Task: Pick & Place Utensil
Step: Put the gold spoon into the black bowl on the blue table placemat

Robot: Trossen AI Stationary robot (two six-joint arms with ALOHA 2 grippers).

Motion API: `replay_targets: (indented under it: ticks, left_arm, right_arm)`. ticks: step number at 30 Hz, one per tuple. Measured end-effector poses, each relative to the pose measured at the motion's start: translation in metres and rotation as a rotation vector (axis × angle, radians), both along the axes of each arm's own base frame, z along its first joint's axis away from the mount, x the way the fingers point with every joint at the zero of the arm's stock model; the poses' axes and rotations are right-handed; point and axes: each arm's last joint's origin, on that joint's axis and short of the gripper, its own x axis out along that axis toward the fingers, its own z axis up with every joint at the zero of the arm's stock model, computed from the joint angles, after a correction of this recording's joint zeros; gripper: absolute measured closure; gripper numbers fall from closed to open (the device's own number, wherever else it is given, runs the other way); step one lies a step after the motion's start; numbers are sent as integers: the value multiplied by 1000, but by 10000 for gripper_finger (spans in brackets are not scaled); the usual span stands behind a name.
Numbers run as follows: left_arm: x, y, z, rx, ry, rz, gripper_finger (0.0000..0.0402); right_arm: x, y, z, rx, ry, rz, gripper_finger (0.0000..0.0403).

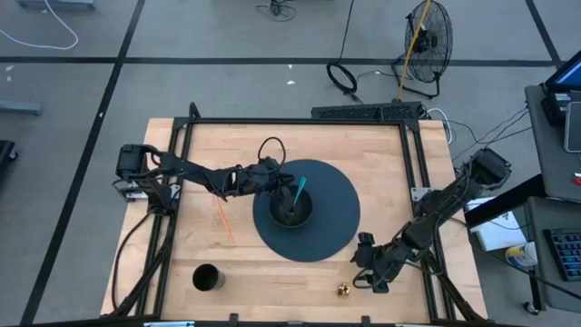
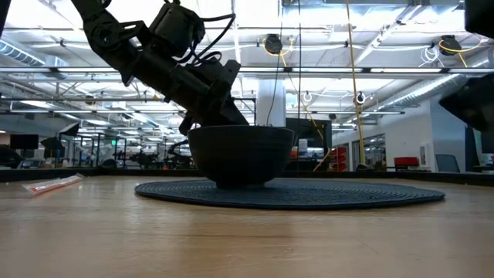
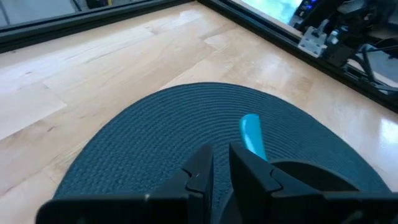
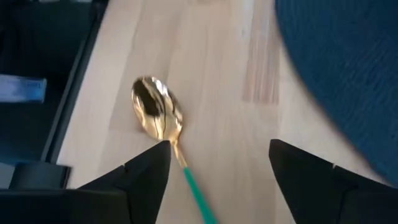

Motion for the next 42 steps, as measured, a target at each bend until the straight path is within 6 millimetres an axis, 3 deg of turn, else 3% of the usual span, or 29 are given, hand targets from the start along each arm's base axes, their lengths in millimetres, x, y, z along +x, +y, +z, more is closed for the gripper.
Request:
replay_targets:
  ticks: [13, 23, 42]
  left_arm:
    - [1, -1, 2, 3, -17, -40, 359]
    - [1, -2, 2, -11, -17, -78, 340]
    - [1, -3, 1, -1, -7, -99, 339]
  right_arm:
    - [-10, 14, -18, 12, 98, 2, 185]
    - [-17, 14, -24, -32, 152, 0, 219]
    - [-27, 15, -31, -122, 210, 48, 281]
